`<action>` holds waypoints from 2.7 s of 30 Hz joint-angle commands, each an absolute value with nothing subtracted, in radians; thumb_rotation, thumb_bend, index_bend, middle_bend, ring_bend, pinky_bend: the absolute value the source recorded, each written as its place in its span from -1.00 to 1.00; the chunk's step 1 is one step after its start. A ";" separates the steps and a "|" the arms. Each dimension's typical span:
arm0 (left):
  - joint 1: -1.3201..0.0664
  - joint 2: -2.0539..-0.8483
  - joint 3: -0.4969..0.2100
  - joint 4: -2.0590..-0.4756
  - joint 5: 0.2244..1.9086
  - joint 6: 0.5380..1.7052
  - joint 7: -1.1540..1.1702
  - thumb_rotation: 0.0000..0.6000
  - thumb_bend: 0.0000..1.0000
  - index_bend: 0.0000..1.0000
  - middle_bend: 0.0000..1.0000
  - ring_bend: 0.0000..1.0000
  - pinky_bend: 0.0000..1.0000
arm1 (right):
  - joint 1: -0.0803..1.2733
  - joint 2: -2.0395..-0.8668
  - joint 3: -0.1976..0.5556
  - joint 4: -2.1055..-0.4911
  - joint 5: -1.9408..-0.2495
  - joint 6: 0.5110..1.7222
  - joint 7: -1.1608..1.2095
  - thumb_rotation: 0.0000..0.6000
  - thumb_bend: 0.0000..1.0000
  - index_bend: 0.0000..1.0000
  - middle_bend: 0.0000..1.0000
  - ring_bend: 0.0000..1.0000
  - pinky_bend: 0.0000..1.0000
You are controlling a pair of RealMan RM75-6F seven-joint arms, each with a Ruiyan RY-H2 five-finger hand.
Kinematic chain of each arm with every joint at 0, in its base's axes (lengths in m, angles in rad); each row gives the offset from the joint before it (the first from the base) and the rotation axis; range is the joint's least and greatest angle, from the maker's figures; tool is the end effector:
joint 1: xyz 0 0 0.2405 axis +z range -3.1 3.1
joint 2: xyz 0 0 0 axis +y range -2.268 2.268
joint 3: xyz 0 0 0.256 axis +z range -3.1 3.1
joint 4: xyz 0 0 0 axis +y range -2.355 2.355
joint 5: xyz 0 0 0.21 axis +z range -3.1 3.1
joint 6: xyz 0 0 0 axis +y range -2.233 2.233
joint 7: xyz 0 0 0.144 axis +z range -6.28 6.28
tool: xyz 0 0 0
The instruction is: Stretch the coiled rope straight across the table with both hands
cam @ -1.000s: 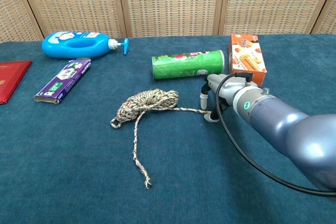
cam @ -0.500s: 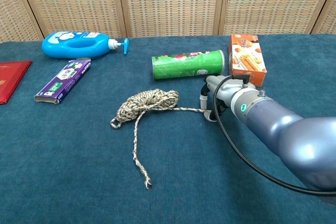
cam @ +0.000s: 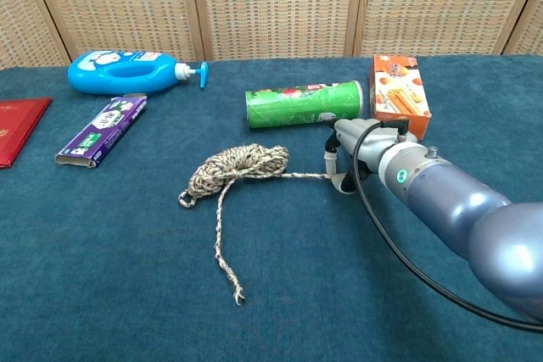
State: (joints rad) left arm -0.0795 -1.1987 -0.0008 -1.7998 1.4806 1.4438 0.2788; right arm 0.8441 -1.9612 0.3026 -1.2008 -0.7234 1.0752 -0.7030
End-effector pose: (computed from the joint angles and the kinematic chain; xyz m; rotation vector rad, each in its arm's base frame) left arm -0.2715 0.1645 0.1096 -1.4595 -0.9732 -0.8335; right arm -0.1155 -0.3514 -0.1047 1.6604 -1.0535 0.7351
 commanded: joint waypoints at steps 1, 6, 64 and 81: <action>-0.093 -1.204 0.000 -1.792 1.504 1.435 0.294 1.00 -1.00 -1.00 -1.00 -1.00 -1.00 | 0.837 -1.958 0.298 -1.200 -0.737 1.073 -0.690 1.00 -0.06 0.38 -1.00 -1.00 -0.93; -0.147 -1.218 -0.005 -1.759 1.591 1.404 0.348 1.00 -1.00 -1.00 -1.00 -1.00 -1.00 | 0.834 -1.951 0.296 -1.204 -0.752 1.073 -0.685 1.00 -0.06 0.38 -1.00 -1.00 -0.93; -0.782 -1.644 -0.047 -1.403 1.517 0.750 0.414 1.00 -0.41 -0.01 -1.00 -1.00 -1.00 | 0.844 -1.929 0.333 -1.201 -0.674 1.039 -0.701 1.00 -0.06 0.37 -1.00 -1.00 -0.93; -0.808 -1.681 -0.020 -1.336 1.520 0.775 0.337 1.00 -0.36 0.13 -1.00 -1.00 -1.00 | 0.847 -1.931 0.331 -1.175 -0.675 1.023 -0.683 1.00 -0.06 0.38 -1.00 -1.00 -0.93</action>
